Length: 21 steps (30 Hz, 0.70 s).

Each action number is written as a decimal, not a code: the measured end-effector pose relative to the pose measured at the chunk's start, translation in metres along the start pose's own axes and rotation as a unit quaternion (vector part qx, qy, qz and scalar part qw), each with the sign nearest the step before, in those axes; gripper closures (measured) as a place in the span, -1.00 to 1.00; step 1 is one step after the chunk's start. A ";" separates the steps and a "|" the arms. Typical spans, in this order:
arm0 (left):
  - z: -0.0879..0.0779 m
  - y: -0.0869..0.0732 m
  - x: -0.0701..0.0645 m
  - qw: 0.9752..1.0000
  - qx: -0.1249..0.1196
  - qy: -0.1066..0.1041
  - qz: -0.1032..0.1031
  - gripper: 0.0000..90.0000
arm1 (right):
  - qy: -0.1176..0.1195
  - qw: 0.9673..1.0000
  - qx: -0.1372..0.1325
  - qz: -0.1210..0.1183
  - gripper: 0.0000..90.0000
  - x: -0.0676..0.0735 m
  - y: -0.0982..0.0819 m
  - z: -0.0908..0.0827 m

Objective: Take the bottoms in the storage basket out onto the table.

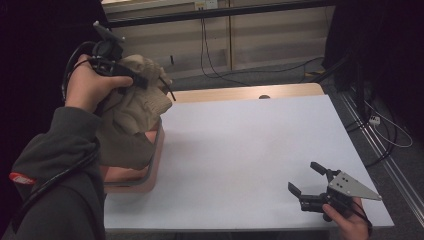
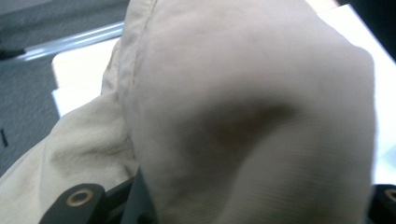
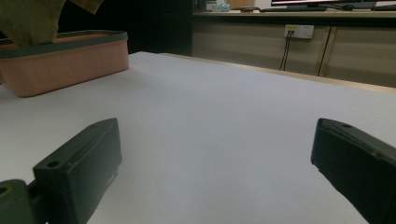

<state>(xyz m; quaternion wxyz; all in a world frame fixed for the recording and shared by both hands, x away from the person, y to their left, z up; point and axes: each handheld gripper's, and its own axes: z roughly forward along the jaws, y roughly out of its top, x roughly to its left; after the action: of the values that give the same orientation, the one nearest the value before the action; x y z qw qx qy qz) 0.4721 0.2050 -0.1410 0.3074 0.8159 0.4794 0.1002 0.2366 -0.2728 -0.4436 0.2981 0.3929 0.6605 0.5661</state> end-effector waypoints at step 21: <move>0.018 0.049 -0.107 0.991 -0.051 -0.103 0.072 0.51 | 0.002 1.000 -0.001 0.000 -0.98 0.000 0.000 -0.001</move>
<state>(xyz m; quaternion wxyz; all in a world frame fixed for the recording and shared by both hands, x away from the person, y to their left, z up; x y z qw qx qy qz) 0.4601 0.0905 -0.1125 0.3884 0.8376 0.3792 0.0617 0.2356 -0.2732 -0.4430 0.2972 0.3913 0.6609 0.5673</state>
